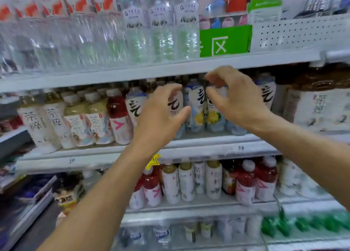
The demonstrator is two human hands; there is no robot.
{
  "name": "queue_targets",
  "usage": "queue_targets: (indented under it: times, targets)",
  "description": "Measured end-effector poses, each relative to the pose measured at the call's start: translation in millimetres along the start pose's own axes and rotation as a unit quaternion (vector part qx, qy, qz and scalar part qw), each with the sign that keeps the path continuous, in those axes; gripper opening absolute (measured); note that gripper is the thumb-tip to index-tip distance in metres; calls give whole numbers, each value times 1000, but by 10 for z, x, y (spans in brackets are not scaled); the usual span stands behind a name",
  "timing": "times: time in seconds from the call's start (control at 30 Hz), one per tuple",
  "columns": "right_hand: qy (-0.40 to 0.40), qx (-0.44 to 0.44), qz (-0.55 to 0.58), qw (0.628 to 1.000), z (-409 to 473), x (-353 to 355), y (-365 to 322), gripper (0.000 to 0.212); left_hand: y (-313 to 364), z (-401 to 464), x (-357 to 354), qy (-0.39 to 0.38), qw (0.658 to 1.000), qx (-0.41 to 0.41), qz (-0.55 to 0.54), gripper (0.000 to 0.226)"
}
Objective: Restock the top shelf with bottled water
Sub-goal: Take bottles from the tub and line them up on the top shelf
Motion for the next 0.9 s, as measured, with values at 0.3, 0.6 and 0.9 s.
queue_targets:
  times: [0.3,0.6,0.9]
  targets:
    - [-245,-163,-57,954,-1532,-367,782,23,-429,-1223,-1132,-214,964,152,-46,43]
    - [-392,-363,-6,845,-3336,-104,2585,12,-173,-2594,-3139,-343,854,351,-174,28]
    - [-523,-520,-96,669,-6044,356,4472,30,364,-4550,-5409,-431,632,607,-217,13]
Point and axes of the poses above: each hand's wrist, its own z-axis towards the middle knuckle, its own x-axis out of the back of the hand, y = z × x, the point moved 7 cm from there along z, towards the middle knuckle, and after that the axes turned 1 degree about y, right-handed, at the moved point
